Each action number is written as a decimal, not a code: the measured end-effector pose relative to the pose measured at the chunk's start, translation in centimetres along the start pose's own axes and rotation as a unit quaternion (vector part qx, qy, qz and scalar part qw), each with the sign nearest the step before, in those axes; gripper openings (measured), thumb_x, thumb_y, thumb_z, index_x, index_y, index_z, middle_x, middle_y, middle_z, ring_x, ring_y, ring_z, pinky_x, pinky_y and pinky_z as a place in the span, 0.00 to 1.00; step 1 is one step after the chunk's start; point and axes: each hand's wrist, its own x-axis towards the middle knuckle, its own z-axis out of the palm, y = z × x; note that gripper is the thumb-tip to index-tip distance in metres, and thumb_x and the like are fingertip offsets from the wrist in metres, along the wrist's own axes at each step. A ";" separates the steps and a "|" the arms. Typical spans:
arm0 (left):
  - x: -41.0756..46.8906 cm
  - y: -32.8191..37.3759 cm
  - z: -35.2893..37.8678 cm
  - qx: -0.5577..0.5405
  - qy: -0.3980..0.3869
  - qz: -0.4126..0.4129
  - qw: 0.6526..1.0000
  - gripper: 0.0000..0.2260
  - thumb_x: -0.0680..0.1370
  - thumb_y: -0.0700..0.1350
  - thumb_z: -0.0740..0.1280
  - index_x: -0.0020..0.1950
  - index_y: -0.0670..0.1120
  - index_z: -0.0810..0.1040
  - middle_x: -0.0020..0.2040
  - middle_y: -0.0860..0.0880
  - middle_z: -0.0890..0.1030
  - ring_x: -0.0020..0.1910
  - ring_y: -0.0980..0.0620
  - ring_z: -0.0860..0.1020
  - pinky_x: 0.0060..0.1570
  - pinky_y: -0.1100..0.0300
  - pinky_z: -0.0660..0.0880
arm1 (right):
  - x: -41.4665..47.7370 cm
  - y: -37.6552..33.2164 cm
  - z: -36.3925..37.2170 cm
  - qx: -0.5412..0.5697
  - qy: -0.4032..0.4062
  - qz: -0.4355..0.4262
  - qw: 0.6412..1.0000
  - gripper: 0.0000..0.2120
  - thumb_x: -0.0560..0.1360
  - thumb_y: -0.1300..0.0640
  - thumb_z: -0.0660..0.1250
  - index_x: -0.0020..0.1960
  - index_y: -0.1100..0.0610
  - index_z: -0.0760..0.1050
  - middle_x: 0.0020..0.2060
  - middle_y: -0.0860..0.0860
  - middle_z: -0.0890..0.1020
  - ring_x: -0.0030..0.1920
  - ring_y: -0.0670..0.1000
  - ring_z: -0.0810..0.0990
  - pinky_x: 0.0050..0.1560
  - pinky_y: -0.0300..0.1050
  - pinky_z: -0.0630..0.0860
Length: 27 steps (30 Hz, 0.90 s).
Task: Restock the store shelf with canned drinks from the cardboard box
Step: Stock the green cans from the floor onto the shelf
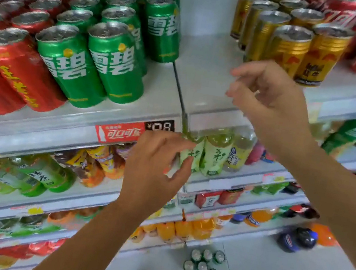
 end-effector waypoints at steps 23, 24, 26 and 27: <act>-48.6 -7.2 38.0 0.004 -0.672 -0.384 0.633 0.24 0.76 0.49 0.69 0.71 0.52 0.68 0.66 0.50 0.72 0.62 0.51 0.76 0.61 0.55 0.72 | -53.5 50.9 3.6 -0.097 -0.105 0.721 0.678 0.18 0.75 0.48 0.68 0.64 0.48 0.72 0.56 0.48 0.76 0.49 0.48 0.73 0.50 0.40 0.69; -50.5 -8.3 39.8 0.012 -0.669 -0.379 0.639 0.25 0.76 0.48 0.69 0.71 0.50 0.68 0.66 0.49 0.71 0.61 0.49 0.76 0.59 0.55 0.72 | -55.2 53.3 4.9 -0.095 -0.110 0.728 0.669 0.19 0.74 0.48 0.69 0.64 0.48 0.71 0.57 0.49 0.76 0.50 0.48 0.74 0.52 0.42 0.71; -54.4 -10.8 43.2 0.026 -0.648 -0.390 0.654 0.26 0.74 0.48 0.71 0.71 0.48 0.68 0.66 0.46 0.70 0.61 0.46 0.76 0.59 0.53 0.73 | -58.1 57.7 7.5 -0.100 -0.115 0.736 0.660 0.22 0.73 0.49 0.69 0.66 0.48 0.70 0.60 0.50 0.76 0.54 0.51 0.76 0.55 0.43 0.71; -56.3 -12.1 44.8 0.035 -0.634 -0.403 0.659 0.29 0.73 0.48 0.72 0.72 0.47 0.67 0.67 0.45 0.69 0.62 0.46 0.76 0.59 0.51 0.74 | -59.3 59.8 8.8 -0.104 -0.116 0.737 0.658 0.24 0.73 0.50 0.69 0.67 0.48 0.68 0.60 0.50 0.76 0.56 0.52 0.76 0.55 0.42 0.70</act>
